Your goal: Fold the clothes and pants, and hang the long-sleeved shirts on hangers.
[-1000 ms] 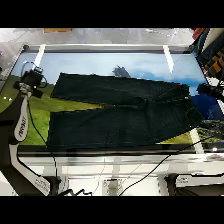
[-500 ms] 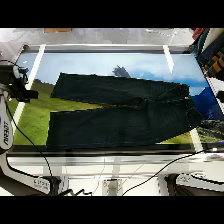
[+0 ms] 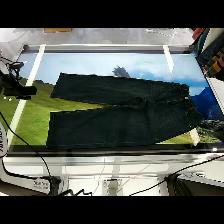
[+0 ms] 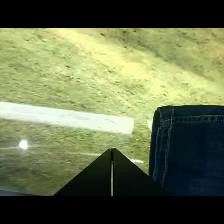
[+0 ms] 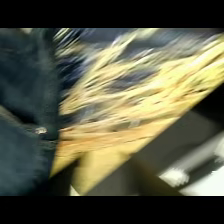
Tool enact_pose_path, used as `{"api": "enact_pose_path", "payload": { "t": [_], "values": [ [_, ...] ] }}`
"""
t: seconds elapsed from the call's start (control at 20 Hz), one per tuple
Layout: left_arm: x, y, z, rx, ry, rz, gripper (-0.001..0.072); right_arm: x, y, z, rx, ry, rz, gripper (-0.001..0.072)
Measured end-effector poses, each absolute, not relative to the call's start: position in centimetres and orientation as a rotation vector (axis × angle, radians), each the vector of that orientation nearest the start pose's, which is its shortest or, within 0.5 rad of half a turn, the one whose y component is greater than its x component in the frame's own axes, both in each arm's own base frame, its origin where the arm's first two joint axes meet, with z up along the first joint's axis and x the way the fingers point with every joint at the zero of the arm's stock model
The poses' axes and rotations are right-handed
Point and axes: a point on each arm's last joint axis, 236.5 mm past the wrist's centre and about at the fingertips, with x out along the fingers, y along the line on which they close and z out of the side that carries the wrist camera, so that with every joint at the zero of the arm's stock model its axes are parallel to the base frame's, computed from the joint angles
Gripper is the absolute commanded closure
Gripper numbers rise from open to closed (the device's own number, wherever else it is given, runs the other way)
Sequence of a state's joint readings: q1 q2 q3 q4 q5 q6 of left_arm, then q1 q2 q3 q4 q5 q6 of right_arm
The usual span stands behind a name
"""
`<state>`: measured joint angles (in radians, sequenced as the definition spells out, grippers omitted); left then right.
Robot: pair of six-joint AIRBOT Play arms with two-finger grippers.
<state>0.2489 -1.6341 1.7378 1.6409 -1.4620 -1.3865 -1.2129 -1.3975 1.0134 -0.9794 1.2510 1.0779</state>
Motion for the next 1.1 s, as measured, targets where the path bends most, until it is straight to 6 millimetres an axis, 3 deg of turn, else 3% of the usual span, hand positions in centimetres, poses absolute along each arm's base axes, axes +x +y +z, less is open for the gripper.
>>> {"api": "enact_pose_path", "payload": {
  "t": [0.2, 0.4, 0.7, 0.85, 0.9, 1.0, 1.1],
  "values": [
    [44.5, 12.1, 4.4, 0.016, 1.344, 0.109, 0.0686, 24.9, -24.6, -6.6, 1.062, 0.952, -0.347, 0.0091],
    [44.9, 11.9, 4.3, 0.008, 1.334, 0.103, 0.0686, 28.2, -23.7, -8.2, 1.056, 0.923, -0.362, 0.0092],
    [45.1, 11.9, 2.9, 0.002, 1.359, 0.095, 0.0686, 33.2, -22.6, -10.2, 1.051, 0.878, -0.399, 0.0162],
    [44.9, 12.8, 2.3, 0.031, 1.381, 0.122, 0.0686, 34.8, -23.1, -10.6, 1.004, 0.848, -0.435, 0.0304],
    [44.7, 13.5, 2.2, 0.054, 1.389, 0.143, 0.0686, 35.2, -23.3, -10.6, 0.987, 0.840, -0.444, 0.0386],
    [43.9, 14.7, 2.1, 0.094, 1.424, 0.182, 0.0686, 35.7, -23.2, -10.8, 0.961, 0.837, -0.451, 0.0678],
    [42.8, 15.5, 2.1, 0.109, 1.467, 0.209, 0.0686, 36.2, -23.3, -10.6, 0.953, 0.823, -0.458, 0.0674]
  ]
}}
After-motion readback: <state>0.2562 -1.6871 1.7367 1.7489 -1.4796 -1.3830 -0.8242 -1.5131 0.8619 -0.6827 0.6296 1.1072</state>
